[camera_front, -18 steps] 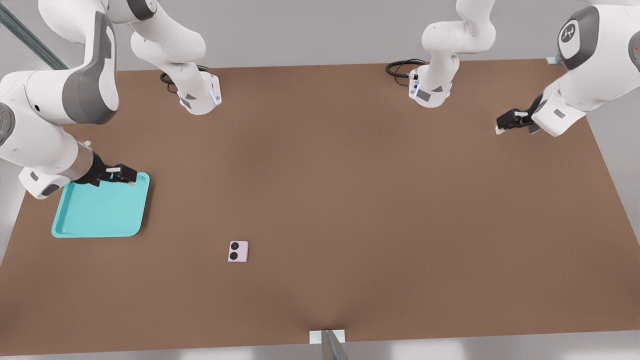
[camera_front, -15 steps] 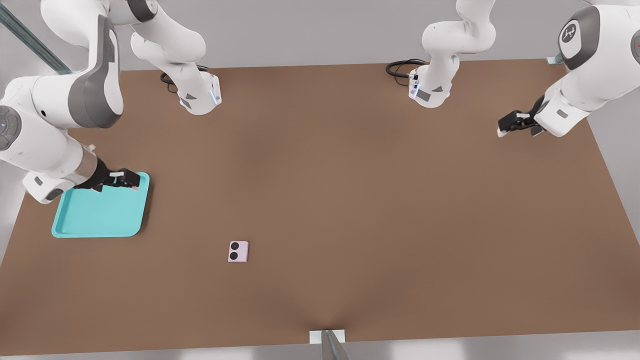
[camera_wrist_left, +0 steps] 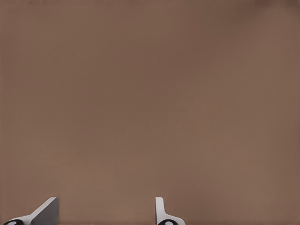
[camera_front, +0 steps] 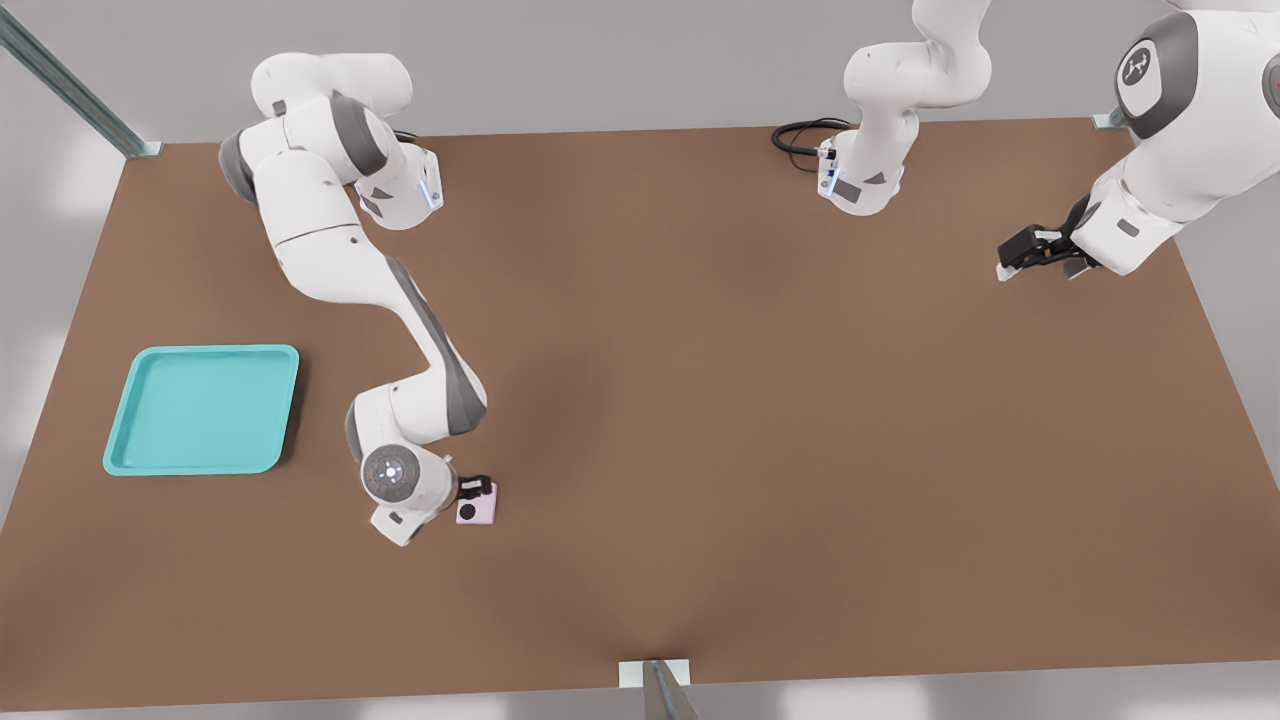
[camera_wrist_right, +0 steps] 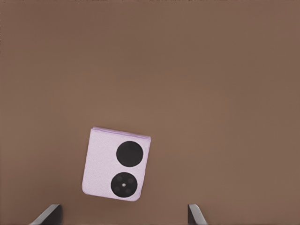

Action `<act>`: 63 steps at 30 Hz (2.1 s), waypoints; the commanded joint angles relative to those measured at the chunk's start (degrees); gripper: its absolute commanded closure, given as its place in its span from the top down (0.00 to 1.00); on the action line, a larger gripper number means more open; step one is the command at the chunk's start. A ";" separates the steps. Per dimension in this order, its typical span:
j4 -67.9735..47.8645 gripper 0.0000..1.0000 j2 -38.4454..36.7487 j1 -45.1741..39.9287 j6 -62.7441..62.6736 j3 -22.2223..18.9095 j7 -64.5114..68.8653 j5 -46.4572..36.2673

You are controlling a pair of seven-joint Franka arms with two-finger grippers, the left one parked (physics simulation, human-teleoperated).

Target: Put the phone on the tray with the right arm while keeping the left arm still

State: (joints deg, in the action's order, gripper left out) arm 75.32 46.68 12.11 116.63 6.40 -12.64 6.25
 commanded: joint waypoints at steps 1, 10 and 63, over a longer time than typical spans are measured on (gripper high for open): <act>0.01 1.00 0.87 0.54 9.58 0.02 -19.09 0.26; 1.68 1.00 4.65 0.11 16.35 -0.42 -20.94 -0.97; 15.40 1.00 -21.63 -43.14 -3.15 8.36 37.34 -0.27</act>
State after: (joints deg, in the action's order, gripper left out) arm 93.80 25.13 -31.19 121.30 13.99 3.13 6.12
